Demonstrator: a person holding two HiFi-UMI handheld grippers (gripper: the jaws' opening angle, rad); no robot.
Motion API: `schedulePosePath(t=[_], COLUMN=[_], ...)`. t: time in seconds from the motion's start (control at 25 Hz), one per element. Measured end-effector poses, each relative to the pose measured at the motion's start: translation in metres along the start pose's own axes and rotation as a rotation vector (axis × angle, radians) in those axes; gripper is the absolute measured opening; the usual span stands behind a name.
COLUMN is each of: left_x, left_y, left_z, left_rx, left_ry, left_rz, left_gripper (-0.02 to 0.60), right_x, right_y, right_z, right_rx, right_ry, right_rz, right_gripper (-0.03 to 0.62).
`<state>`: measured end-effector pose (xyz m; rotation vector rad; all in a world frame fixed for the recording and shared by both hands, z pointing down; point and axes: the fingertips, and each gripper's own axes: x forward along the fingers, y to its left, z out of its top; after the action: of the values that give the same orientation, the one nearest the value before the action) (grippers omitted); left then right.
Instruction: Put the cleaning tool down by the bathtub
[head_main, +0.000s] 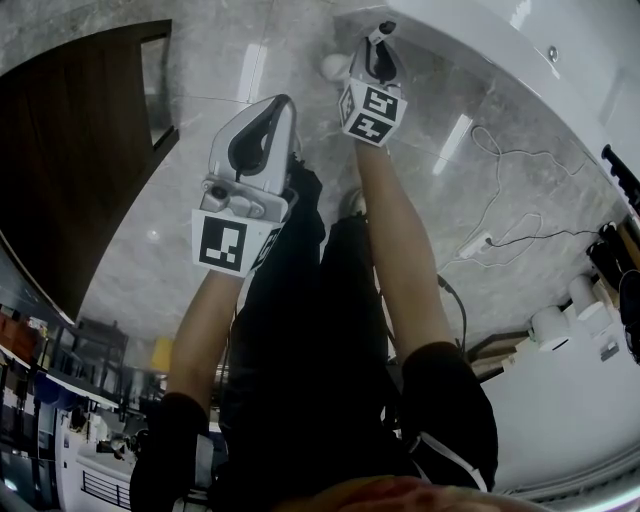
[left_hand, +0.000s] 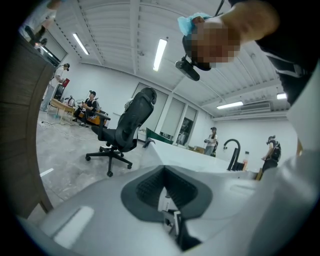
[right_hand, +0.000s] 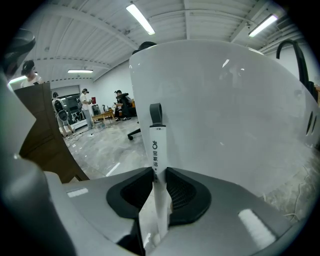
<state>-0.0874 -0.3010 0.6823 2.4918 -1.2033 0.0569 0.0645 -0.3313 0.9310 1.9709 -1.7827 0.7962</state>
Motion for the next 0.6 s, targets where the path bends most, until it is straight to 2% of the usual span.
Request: schedulePosePath(t=[0.6], left_x=[-0.002], left_y=[0.0052], left_z=[0.0003], left_rx=[-0.007], left_ry=[-0.002], left_rz=[0.016], left_gripper=[0.008], right_x=[0.0077], right_y=[-0.0002], right_z=[0.0014], right_rx=[0.007], right_ry=[-0.003], right_rz=[0.005], right_gripper=[0.091])
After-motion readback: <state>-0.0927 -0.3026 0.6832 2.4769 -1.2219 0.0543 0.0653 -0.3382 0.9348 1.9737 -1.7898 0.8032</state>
